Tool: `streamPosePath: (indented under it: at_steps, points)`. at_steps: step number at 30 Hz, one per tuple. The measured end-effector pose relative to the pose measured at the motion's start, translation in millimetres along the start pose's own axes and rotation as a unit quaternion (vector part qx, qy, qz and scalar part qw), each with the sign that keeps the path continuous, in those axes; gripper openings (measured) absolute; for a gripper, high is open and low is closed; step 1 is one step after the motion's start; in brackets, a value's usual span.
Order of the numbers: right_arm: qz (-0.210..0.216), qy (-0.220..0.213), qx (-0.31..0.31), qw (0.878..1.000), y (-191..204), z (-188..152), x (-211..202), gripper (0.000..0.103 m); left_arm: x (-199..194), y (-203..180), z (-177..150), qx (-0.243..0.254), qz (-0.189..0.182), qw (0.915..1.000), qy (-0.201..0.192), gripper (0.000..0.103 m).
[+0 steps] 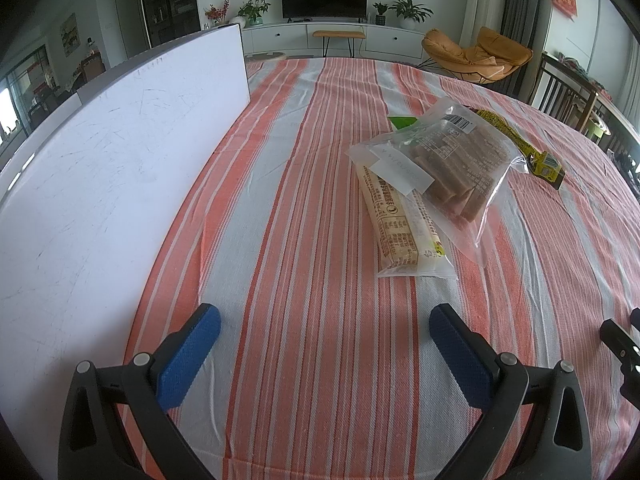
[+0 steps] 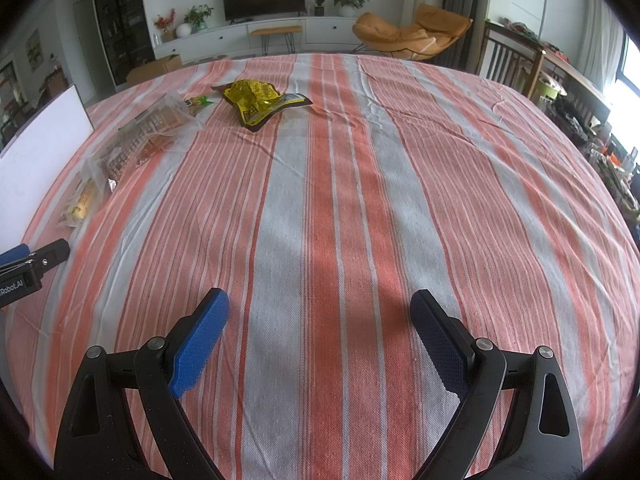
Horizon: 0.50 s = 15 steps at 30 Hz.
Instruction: Organize snacks
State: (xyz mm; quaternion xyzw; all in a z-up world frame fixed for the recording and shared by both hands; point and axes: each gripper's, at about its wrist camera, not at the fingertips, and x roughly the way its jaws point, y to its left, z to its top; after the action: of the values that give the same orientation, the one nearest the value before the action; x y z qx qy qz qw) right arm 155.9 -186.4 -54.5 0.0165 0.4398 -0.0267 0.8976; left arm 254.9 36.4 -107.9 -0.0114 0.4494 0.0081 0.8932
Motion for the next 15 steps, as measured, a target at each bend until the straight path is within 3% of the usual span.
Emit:
streamPosePath:
  at_steps: [15]
  points:
    - [0.000, 0.000, 0.000, 1.000, 0.0, 0.4, -0.8, 0.094, -0.4, 0.3, -0.2, 0.000, 0.000, 1.0000, 0.000, 0.103]
